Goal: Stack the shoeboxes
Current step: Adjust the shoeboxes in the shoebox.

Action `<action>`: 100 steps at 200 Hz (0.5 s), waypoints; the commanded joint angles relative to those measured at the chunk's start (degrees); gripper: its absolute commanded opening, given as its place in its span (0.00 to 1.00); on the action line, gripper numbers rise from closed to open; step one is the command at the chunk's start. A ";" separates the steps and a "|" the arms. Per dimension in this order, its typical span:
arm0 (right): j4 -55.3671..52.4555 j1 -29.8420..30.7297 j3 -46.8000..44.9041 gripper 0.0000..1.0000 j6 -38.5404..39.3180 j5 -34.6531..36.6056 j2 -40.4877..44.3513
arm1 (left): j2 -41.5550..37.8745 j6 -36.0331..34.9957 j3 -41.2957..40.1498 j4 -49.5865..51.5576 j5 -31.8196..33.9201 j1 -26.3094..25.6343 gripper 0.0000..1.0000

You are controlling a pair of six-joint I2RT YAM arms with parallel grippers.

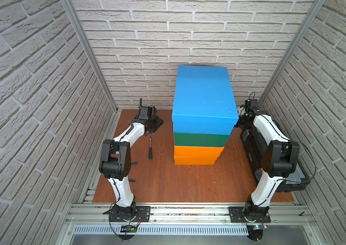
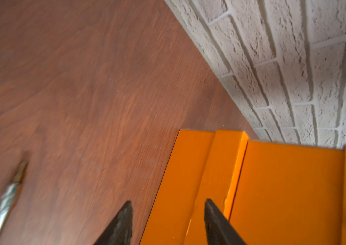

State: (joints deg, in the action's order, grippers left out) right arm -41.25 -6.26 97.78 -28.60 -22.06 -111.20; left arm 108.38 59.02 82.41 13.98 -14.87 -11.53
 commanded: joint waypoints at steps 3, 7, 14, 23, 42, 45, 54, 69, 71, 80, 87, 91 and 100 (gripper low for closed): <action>1.10 1.99 3.81 0.03 0.22 1.33 -1.72 | 4.18 1.37 4.22 -3.64 -1.85 -0.91 0.55; 1.45 2.17 3.89 0.03 0.09 1.32 -3.10 | 4.96 1.58 4.68 -3.84 -1.99 -1.01 0.55; 1.93 2.46 4.16 0.03 -0.04 1.29 -4.24 | 6.08 1.85 5.53 -4.34 -2.24 -1.19 0.55; 1.91 2.95 4.87 0.03 -0.02 2.07 -5.13 | 7.61 1.91 6.66 -4.43 -2.35 -1.37 0.55; 2.28 3.94 5.85 0.03 0.08 3.34 -6.55 | 10.23 2.26 9.14 -4.26 -2.70 -1.63 0.55; 2.51 4.09 5.82 0.03 -0.02 3.30 -6.74 | 10.67 2.35 9.51 -4.23 -2.78 -1.71 0.54; 3.37 4.37 5.76 0.03 -0.46 3.26 -7.30 | 11.90 2.56 10.51 -4.31 -3.00 -1.91 0.55; 4.49 5.02 5.67 0.03 -1.10 3.34 -8.10 | 13.37 2.98 11.80 -4.46 -3.17 -2.28 0.55; 4.62 5.09 5.67 0.03 -1.17 3.32 -8.21 | 13.60 3.01 12.00 -4.44 -3.22 -2.38 0.55; 5.36 5.38 5.67 0.03 -1.56 3.02 -8.76 | 14.29 3.31 12.71 -4.46 -3.35 -2.71 0.55; 5.93 5.62 5.71 0.03 -1.78 2.58 -9.18 | 14.80 3.51 13.16 -4.70 -3.46 -3.01 0.55; 6.23 5.79 5.82 0.03 -1.88 2.40 -9.39 | 15.02 3.62 13.35 -4.78 -3.49 -3.28 0.55; 6.44 6.11 6.25 0.03 -2.16 2.44 -9.86 | 15.56 3.64 14.08 -4.75 -3.41 -3.77 0.55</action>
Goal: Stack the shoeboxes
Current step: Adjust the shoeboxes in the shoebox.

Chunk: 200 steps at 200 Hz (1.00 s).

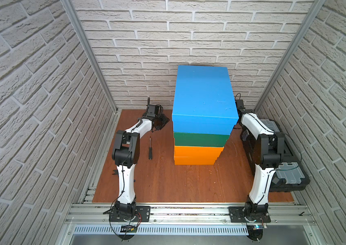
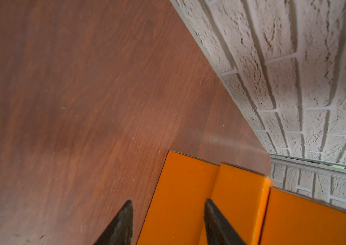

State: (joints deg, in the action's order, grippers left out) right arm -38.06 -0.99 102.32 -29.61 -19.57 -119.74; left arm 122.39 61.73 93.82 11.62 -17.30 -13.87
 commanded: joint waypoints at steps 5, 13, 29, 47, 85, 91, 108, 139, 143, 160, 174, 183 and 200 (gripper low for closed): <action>3.26 0.98 1.99 0.03 -1.24 0.12 -1.53 | 1.97 0.93 3.07 -2.18 -0.98 -1.66 0.55; 3.26 1.22 2.47 0.03 -1.21 0.15 -1.96 | 2.53 0.87 3.96 -1.85 -1.13 -2.06 0.55; 3.17 1.51 3.42 0.03 -1.45 0.24 -2.55 | 3.59 0.75 5.50 -1.04 -1.24 -2.97 0.55; 3.24 1.65 3.82 0.03 -1.58 0.50 -2.90 | 4.25 0.75 6.31 -1.03 -1.29 -3.60 0.55; 3.46 2.46 4.94 0.03 -1.80 -0.05 -3.54 | 4.85 1.07 6.93 -0.82 -1.05 -4.06 0.55; 3.44 2.60 5.04 0.03 -1.76 -0.04 -3.59 | 4.75 1.11 6.92 -0.82 -1.07 -4.08 0.55; 3.46 2.97 5.51 0.03 -1.85 -0.06 -3.91 | 4.60 1.05 6.79 -0.63 -0.99 -4.09 0.55; 3.27 3.30 6.93 0.03 -2.32 -0.33 -5.07 | 3.83 0.83 5.83 -0.72 -0.71 -4.11 0.55; 3.18 3.36 7.17 0.03 -2.43 -0.28 -5.20 | 3.75 0.83 5.72 -0.81 -0.72 -4.11 0.54; 2.64 3.54 7.56 0.03 -2.40 -0.05 -5.50 | 3.65 0.93 5.55 -0.91 -0.79 -4.08 0.54; 2.64 3.54 7.50 0.03 -2.30 0.15 -5.33 | 3.89 0.87 5.54 -0.93 -0.88 -4.11 0.55; 2.56 3.58 7.45 0.03 -2.21 0.29 -5.19 | 4.00 1.05 5.58 -0.98 -0.89 -4.10 0.54; 2.08 3.45 7.45 0.03 -1.88 0.71 -4.90 | 4.02 0.95 5.80 -0.82 -0.98 -4.09 0.55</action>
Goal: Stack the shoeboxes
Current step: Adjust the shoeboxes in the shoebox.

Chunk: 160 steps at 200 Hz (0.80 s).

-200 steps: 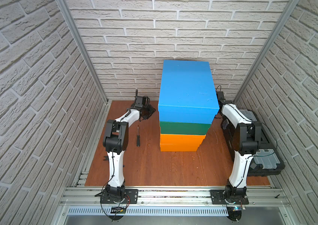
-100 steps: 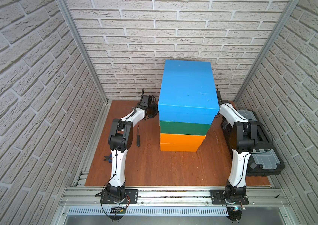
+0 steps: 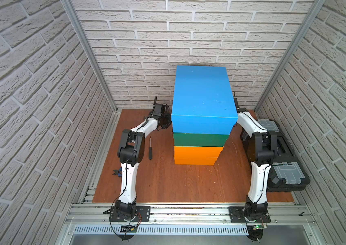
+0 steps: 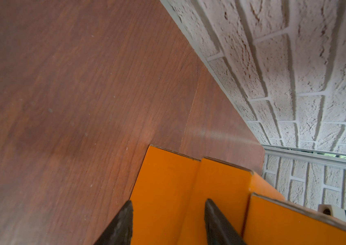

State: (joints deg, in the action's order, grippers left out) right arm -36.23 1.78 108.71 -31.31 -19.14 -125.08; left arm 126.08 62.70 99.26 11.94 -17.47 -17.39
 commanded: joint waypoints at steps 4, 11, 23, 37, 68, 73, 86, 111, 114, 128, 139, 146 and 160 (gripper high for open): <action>0.16 0.60 0.94 0.03 -0.16 0.39 0.52 | 0.24 -0.03 0.38 -0.98 -0.80 -0.59 0.55; 0.26 0.43 0.41 0.03 -0.28 0.45 0.92 | 0.09 -0.24 0.34 -0.87 -0.80 -0.51 0.55; 1.08 -0.10 -0.85 0.03 -0.57 0.32 1.97 | -0.44 -0.55 0.01 -0.46 -0.76 -0.31 0.55; 1.32 -0.46 -2.31 0.03 -0.36 1.02 3.69 | -1.54 -0.99 -0.83 -0.31 -0.46 0.13 0.55; 1.02 -1.16 -6.79 0.03 1.05 3.40 8.95 | -5.38 -1.91 -3.75 0.02 0.26 1.67 0.55; 0.86 -1.29 -7.74 0.03 1.23 3.70 9.93 | -6.15 -2.19 -4.41 0.12 0.41 2.02 0.55; 0.33 -1.52 -9.99 0.03 1.59 4.86 12.82 | -8.48 -2.80 -6.31 0.60 1.00 2.67 0.54; -0.07 -1.88 -15.82 0.03 1.89 7.14 18.40 | -13.44 -4.24 -11.01 1.28 2.18 3.73 0.54; -0.11 -1.94 -16.39 0.03 1.87 7.40 19.07 | -14.03 -4.40 -11.70 1.27 2.32 3.83 0.55; 0.20 -2.22 -20.03 0.03 1.84 7.77 22.29 | -17.01 -4.81 -14.70 1.37 2.70 4.05 0.54; 0.10 -2.24 -22.76 0.03 1.86 8.13 24.90 | -19.55 -5.49 -17.19 1.65 2.96 4.03 0.55; 0.07 -2.23 -24.36 0.03 1.92 8.25 26.60 | -21.18 -5.93 -18.83 1.91 3.13 3.99 0.55; -0.32 -2.22 -27.77 0.03 2.22 8.62 30.07 | -24.50 -6.39 -22.71 2.37 3.71 3.77 0.54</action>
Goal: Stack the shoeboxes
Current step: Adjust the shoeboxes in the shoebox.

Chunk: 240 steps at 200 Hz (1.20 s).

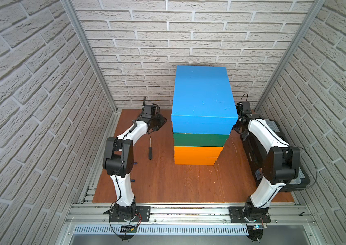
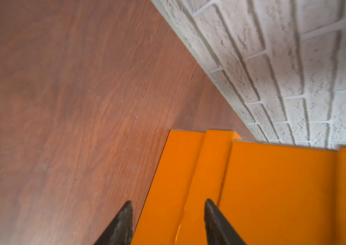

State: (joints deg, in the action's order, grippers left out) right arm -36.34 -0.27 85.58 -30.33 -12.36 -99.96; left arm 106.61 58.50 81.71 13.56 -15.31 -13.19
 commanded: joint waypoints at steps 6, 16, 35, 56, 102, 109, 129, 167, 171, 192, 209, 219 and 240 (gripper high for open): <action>-0.39 -0.17 -6.22 0.03 1.24 1.80 6.41 | -6.53 -2.10 -6.91 0.61 1.75 -0.47 0.55; -0.87 -0.07 -8.82 0.03 1.32 1.77 8.83 | -8.89 -1.75 -9.76 0.04 1.93 -0.73 0.55; -2.08 0.73 -13.58 0.03 1.81 2.39 13.16 | -12.82 -1.52 -14.01 -0.36 2.92 -1.85 0.54; -3.77 2.73 -17.73 0.03 1.98 3.69 16.67 | -15.20 -1.38 -16.37 -0.20 4.23 -3.95 0.55; -2.66 5.34 -24.42 0.03 -0.51 2.51 20.60 | -16.32 0.36 -20.01 -0.51 4.83 -8.58 0.55; -2.54 6.30 -24.90 0.03 -0.77 2.43 20.54 | -16.46 0.79 -20.56 -0.79 5.10 -9.22 0.55; -2.25 8.88 -25.76 0.03 -1.56 2.81 20.59 | -16.44 1.30 -21.48 -1.03 5.84 -10.70 0.55; -1.98 9.59 -25.65 0.03 -2.28 2.91 21.06 | -15.25 1.88 -21.43 -1.27 6.13 -12.68 0.54; -2.07 9.59 -25.52 0.03 -2.29 3.11 21.12 | -15.08 1.83 -21.34 -1.23 6.17 -12.93 0.55; -2.22 9.59 -25.25 0.03 -2.20 3.42 20.85 | -14.70 1.97 -20.90 -0.93 6.43 -13.52 0.55; -2.81 9.59 -24.72 0.03 -1.65 4.13 20.45 | -14.88 1.79 -20.74 -0.30 6.90 -13.53 0.54; -3.48 9.55 -24.27 0.03 -1.35 4.55 20.36 | -15.30 1.55 -20.72 0.44 7.17 -13.50 0.55; -5.53 9.44 -22.90 0.03 -0.24 6.47 21.47 | -17.02 0.54 -20.63 2.37 8.64 -13.31 0.54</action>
State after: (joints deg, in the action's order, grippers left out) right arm -40.05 9.06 60.25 -31.59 -8.49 -80.55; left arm 91.55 60.07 60.42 13.91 -8.54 -26.04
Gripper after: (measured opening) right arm 0.049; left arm 0.546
